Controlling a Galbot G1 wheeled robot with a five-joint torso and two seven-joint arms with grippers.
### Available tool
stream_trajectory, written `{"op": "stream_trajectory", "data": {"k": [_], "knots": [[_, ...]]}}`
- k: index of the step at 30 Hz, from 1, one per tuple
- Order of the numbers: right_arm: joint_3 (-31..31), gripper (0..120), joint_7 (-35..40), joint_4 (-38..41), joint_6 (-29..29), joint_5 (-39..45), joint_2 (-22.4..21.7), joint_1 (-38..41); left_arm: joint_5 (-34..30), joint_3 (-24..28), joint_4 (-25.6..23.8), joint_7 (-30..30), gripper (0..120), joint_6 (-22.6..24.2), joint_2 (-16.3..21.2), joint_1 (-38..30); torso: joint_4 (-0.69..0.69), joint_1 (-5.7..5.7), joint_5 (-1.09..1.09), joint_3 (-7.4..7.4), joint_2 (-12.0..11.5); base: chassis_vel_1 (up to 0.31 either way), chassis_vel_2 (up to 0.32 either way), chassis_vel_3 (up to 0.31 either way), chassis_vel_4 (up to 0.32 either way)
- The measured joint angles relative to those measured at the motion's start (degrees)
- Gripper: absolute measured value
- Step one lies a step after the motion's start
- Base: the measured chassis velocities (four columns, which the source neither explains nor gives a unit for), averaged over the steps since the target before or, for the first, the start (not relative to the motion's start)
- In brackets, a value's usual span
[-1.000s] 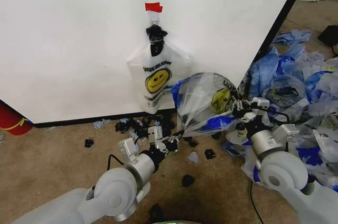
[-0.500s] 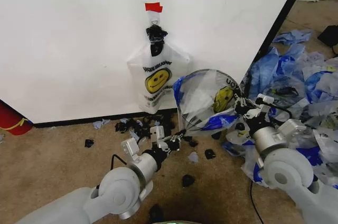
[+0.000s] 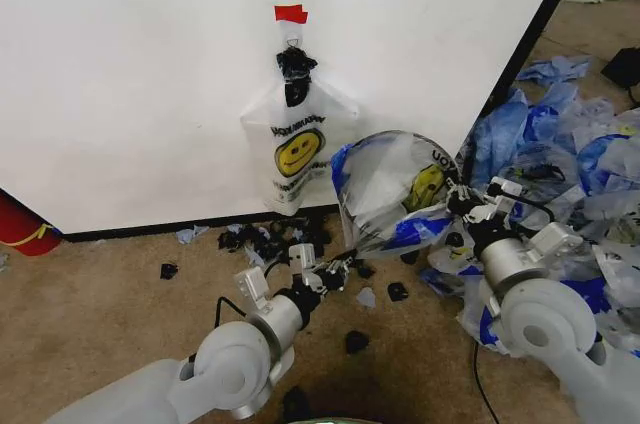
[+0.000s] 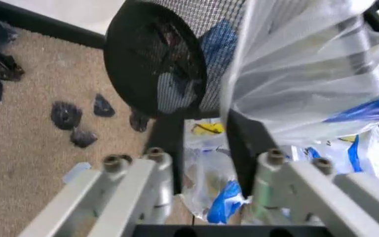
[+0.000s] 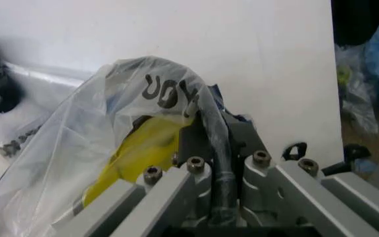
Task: Pick up the garbage bag from the wall and place it over the trash bin.
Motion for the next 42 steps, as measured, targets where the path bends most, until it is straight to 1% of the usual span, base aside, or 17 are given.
{"op": "stream_trajectory", "data": {"k": [2, 3, 5, 6, 8, 14, 15, 16, 17, 18, 19, 22, 24, 27, 28, 35, 42], "knots": [[0.14, 0, 0.05, -0.23, 0.0, -0.03, 0.3, 0.25, 0.0, -0.26, 0.21, 0.03, 39, -0.01, -0.19, 0.4, 0.0, 0.0, -0.01, 0.0, 0.0, 0.0, 0.0, 0.0, 0.0], [0.16, 0, 0.07, -0.36, 0.0, -0.07, 0.46, 0.34, 0.01, -0.36, 0.22, 0.03, 41, -0.02, -0.23, 0.56, 0.0, 0.0, -0.02, 0.0, 0.0, 0.0, 0.0, 0.0, 0.0], [0.16, 0, 0.1, -0.9, 0.18, -0.76, 0.98, 0.56, 0.05, -1.09, -0.01, -0.1, 48, -0.1, -0.25, 1.48, -0.01, 0.0, 0.0, 0.0, 0.0, 0.0, 0.0, 0.0, 0.0], [-0.02, 0, -0.03, -1.55, 0.42, -1.91, 1.37, 0.6, 0.0, -2.66, -1.29, -0.21, 56, -0.19, 0.06, 3.05, -0.01, 0.0, -0.02, 0.0, 0.0, 0.0, 0.0, 0.0, 0.0], [-0.11, 0, -0.07, -1.7, 0.47, -2.12, 1.46, 0.6, -0.08, -3.23, -1.81, -0.25, 58, -0.25, 0.22, 3.54, -0.01, 0.0, -0.02, 0.0, 0.0, 0.0, 0.0, 0.0, 0.0], [-1.47, 0, -0.98, -3.31, 0.93, -5.28, 2.5, 0.86, -3.32, -10.06, -8.32, -1.14, 83, -0.54, 1.99, 6.75, 0.01, 0.0, -0.01, 0.0, 0.0, 0.0, 0.0, 0.0, 0.0], [-1.82, 0, -1.21, -3.57, 0.93, -6.13, 2.69, 0.85, -4.46, -10.73, -9.35, -1.32, 88, -0.55, 1.99, 6.96, 0.0, 0.0, 0.0, 0.0, 0.0, 0.0, 0.0, 0.0, 0.0], [-1.82, 0, -1.21, -3.57, 0.93, -6.13, 2.69, 0.85, -4.46, -10.73, -9.35, -1.32, 88, -0.55, 1.99, 6.96, 0.0, 0.0, 0.0, 0.0, 0.0, 0.0, 0.0, 0.0, 0.0], [-2.1, 0, -1.42, -3.79, 0.95, -6.83, 2.84, 0.84, -5.59, -11.01, -10.05, -1.47, 92, -0.56, 1.76, 7.07, 0.0, 0.0, 0.0, 0.0, 0.0, 0.0, 0.0, 0.0, 0.0], [-2.1, 0, -1.42, -3.79, 0.95, -6.83, 2.84, 0.84, -5.59, -11.01, -10.05, -1.47, 92, -0.56, 1.76, 7.07, 0.0, 0.0, 0.0, 0.0, 0.0, 0.0, 0.0, 0.0, 0.0], [-2.6, 0, -1.63, -4.02, 0.98, -7.54, 3.07, 0.85, -7.1, -10.71, -10.48, -1.67, 98, -0.56, 1.06, 7.11, 0.0, 0.0, -0.01, 0.0, 0.0, 0.0, 0.0, 0.0, 0.0], [-3.12, 0, -1.64, -4.16, 0.98, -7.76, 3.6, 1.33, -9.11, -8.0, -9.54, -1.94, 100, -0.99, -0.95, 6.61, 0.0, 0.0, -0.02, 0.0, 0.0, 0.0, 0.0, 0.0, 0.0], [-3.14, 0, -1.64, -4.24, 0.99, -7.76, 3.78, 1.41, -9.67, -7.41, -9.18, -1.94, 100, -1.2, -1.35, 6.41, 0.0, 0.0, -0.03, 0.0, 0.0, 0.0, 0.0, 0.0, 0.0], [-3.14, 0, -1.66, -4.74, 1.35, -7.78, 4.79, 1.5, -10.57, -5.87, -7.37, -1.94, 100, -1.79, -2.55, 5.76, 0.0, 0.0, 0.0, 0.0, 0.0, 0.0, 0.0, 0.0, 0.0], [-3.32, 0, -1.75, -5.13, 1.94, -8.28, 5.8, 1.51, -10.76, -5.43, -6.09, -1.87, 100, -2.12, -3.32, 5.18, -0.01, 0.0, -0.01, 0.0, 0.0, 0.0, 0.0, 0.0, 0.0], [-4.68, 0, -3.25, -6.18, 3.42, -9.85, 8.37, 1.93, -11.32, -4.39, -3.04, -1.8, 100, -2.39, -5.27, 3.02, 0.0, 0.0, 0.0, 0.0, 0.0, 0.0, 0.0, 0.0, 0.0], [-6.78, 0, -3.69, -7.35, 3.51, -11.48, 10.55, 3.13, -11.25, -4.04, -0.13, -1.78, 100, -2.43, -7.53, 2.62, 0.0, 0.0, -0.01, 0.0, 0.0, 0.0, 0.0, 0.0, 0.0]]}}
